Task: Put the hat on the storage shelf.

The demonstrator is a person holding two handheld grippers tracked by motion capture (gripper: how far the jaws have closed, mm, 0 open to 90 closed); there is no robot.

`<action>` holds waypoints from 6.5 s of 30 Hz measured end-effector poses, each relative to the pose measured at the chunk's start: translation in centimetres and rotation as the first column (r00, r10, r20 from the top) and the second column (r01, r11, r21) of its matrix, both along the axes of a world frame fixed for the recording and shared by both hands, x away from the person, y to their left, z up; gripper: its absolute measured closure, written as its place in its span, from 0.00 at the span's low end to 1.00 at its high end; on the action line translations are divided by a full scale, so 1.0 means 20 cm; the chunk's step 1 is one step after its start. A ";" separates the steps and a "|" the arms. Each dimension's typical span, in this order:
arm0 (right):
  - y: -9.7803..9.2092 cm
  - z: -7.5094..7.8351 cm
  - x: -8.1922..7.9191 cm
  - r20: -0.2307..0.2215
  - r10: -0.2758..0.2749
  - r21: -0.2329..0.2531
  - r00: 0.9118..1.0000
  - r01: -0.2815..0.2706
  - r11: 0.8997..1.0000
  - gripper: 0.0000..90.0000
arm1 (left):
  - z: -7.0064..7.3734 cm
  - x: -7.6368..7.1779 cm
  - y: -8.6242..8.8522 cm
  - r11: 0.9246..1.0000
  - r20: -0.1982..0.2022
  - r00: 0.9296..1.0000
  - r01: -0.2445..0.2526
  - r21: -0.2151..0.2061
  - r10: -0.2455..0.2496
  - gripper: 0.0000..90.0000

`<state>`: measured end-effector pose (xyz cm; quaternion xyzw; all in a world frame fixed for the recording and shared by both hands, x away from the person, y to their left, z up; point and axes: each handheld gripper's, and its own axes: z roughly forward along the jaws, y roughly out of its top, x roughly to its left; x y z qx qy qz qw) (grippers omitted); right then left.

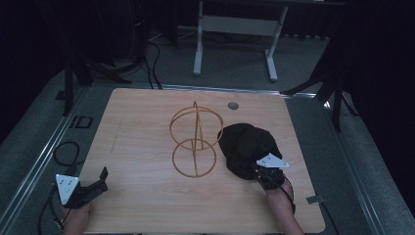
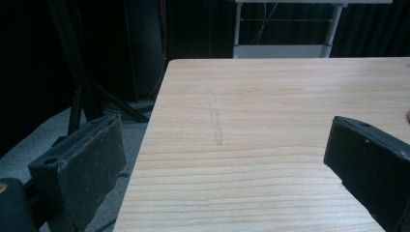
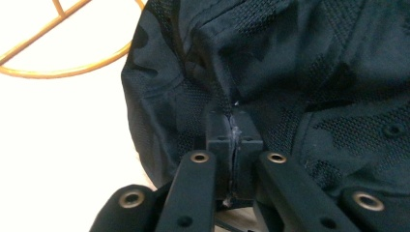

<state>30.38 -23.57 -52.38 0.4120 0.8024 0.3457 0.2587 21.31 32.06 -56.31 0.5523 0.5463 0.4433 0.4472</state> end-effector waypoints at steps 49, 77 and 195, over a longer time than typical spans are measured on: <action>-0.26 0.64 -0.05 0.321 -0.154 0.243 0.935 0.076 0.967 1.00 | 0.00 0.00 0.00 1.000 -0.004 1.000 0.004 -0.008 -0.004 0.02; -0.19 1.25 -0.06 0.544 -0.165 0.272 0.822 0.013 0.962 1.00 | 0.00 0.00 0.01 1.000 -0.004 1.000 0.010 -0.012 -0.010 0.02; 0.55 0.58 -0.04 0.345 0.225 0.234 0.911 -0.316 0.920 1.00 | 0.00 0.00 0.02 0.999 -0.005 1.000 0.029 -0.024 -0.029 0.02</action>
